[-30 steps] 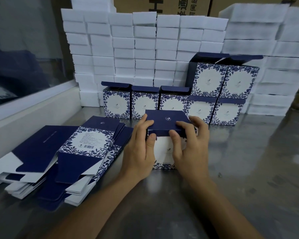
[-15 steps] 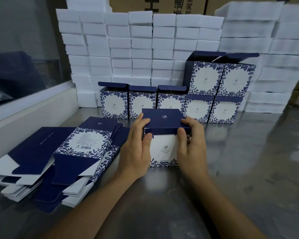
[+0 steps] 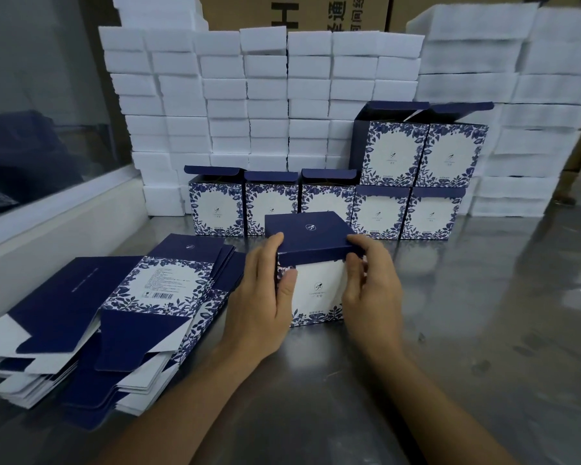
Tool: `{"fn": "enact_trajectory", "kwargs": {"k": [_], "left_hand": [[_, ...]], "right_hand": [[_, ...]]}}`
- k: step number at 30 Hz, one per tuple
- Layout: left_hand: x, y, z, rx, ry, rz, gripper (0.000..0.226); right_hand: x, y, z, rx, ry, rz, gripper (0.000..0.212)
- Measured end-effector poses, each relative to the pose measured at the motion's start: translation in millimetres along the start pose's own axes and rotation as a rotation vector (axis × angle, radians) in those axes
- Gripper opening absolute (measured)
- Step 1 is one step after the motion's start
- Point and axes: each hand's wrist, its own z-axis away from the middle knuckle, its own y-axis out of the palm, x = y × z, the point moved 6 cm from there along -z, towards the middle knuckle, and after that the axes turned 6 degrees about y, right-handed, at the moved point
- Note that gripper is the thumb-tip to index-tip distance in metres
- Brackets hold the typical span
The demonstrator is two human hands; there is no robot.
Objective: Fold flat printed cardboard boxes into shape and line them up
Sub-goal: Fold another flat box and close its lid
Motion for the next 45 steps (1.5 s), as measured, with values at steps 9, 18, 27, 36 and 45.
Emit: {"fn": "enact_trajectory", "kwargs": {"k": [9,18,27,36,45], "left_hand": [[-7,4,3,0.166,0.033,-0.031,0.082],[2,2,1,0.219,0.1,0.202,0.093],[59,6,1,-0.061,-0.628,0.715,0.023],[60,10,2,-0.003,-0.596,0.674,0.018],[58,11,1,-0.011,-0.614,0.696,0.018]], "right_hand": [[-4,20,7,0.285,0.123,-0.038,0.107],[-1,25,16,0.181,0.151,0.155,0.139],[46,17,-58,-0.053,-0.025,0.045,0.13],[46,60,-168,-0.153,0.194,0.307,0.122],[8,102,-182,0.023,0.212,0.702,0.07]]}}
